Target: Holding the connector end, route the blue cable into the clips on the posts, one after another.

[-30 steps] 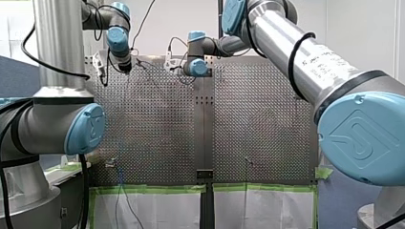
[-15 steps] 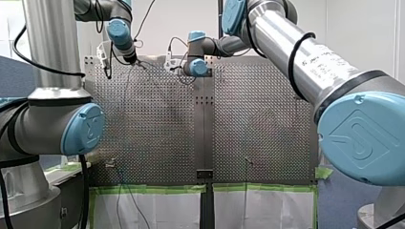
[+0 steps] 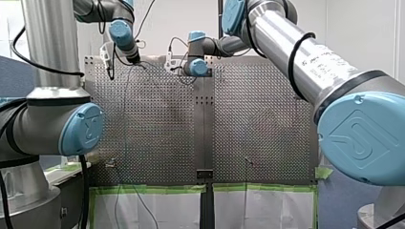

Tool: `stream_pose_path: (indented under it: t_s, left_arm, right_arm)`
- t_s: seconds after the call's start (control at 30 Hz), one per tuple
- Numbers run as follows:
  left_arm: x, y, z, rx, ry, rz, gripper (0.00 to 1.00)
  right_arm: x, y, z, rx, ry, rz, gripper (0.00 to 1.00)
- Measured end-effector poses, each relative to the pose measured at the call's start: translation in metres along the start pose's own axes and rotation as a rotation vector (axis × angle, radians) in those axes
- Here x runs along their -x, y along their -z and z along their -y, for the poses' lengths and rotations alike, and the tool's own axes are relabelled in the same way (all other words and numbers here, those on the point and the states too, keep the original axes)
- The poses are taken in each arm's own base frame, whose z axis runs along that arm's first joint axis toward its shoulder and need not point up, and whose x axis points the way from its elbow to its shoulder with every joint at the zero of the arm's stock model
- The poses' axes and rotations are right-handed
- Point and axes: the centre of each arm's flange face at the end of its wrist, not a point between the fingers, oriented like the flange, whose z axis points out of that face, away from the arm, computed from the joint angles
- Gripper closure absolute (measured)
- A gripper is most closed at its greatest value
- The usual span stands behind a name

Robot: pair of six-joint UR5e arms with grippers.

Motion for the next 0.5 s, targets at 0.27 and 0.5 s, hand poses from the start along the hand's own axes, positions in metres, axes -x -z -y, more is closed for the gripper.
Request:
stream_pose_path:
  t_s: [0.27,0.5]
  left_arm:
    - [-0.0055,-0.0016,0.0024,0.003,-0.006,-0.013,0.00]
    - [-0.0056,-0.0017,0.0030,0.003,-0.005,-0.010,0.00]
  right_arm:
    - [0.0002,-0.0001,-0.0020,0.003,0.001,0.001,1.00]
    - [0.0002,-0.0007,-0.0052,0.007,0.003,0.001,1.00]
